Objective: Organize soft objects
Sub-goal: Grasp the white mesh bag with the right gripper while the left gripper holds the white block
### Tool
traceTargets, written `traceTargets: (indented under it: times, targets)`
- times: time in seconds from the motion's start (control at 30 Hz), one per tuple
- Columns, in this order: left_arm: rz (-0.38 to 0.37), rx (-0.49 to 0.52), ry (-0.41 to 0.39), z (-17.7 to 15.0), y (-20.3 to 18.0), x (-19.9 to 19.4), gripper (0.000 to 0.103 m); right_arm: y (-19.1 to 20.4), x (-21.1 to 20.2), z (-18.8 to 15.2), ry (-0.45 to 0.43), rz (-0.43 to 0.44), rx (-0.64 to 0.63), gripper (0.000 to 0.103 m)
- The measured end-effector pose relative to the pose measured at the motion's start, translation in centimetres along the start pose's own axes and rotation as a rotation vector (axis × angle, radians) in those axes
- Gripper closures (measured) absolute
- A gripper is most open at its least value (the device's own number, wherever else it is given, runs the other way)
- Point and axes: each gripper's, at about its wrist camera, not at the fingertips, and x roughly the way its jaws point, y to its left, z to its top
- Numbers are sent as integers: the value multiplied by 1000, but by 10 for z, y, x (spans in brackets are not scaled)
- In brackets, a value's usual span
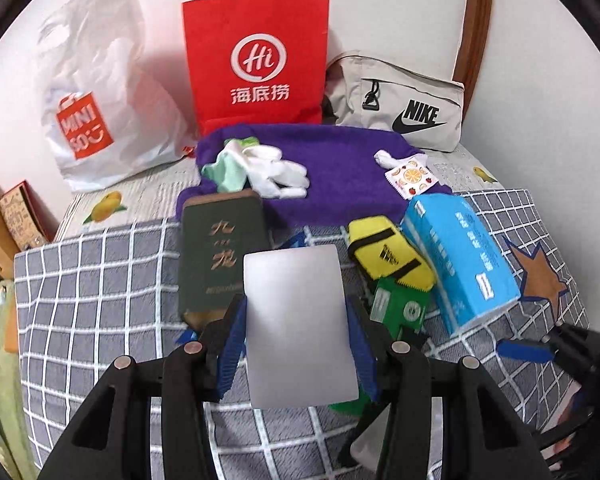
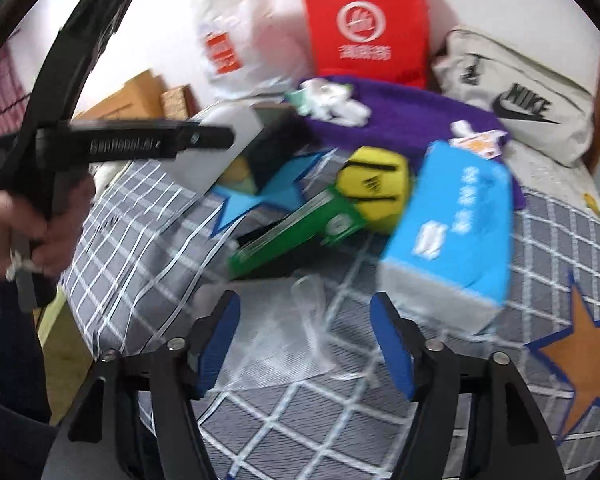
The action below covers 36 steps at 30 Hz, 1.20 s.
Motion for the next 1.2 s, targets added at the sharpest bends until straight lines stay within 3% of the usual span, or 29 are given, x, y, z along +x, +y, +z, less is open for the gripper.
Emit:
traceTargets:
  times: [0.2,0.4,0.6,0.77,0.87,0.97,1.03,1.1,1.2]
  targets:
    - [6,-12,8,-22,12,-5,57,19,25,-20,2,-5,-47,21]
    - [2,-32,22,-35,23,0,56,25,49,-29,26,8,-70,17]
    - [-10,-42,34,-38,28,4,56,43,62,-31,29,-16,-126,4]
    - [-14,-54,31,-34,32,1,56,46,67,-28,39,-47,-140,5]
    - [-14,-64,39,-33,34,-1,56,46,64,-29,29,-95,-154,23]
    - [-19,-62,42,-32,33,-5,56,43,59,-28,32,-99,-157,53]
    - [-22,-58,40,-30,31,-8,56,37,55,-26,40,-99,-144,77]
    - [-24,-54,41,-28,30,-10,56,31,52,-25,51,-88,-121,89]
    - [-33,-58,39,-26,28,-15,56,24,43,-23,49,-83,-94,91]
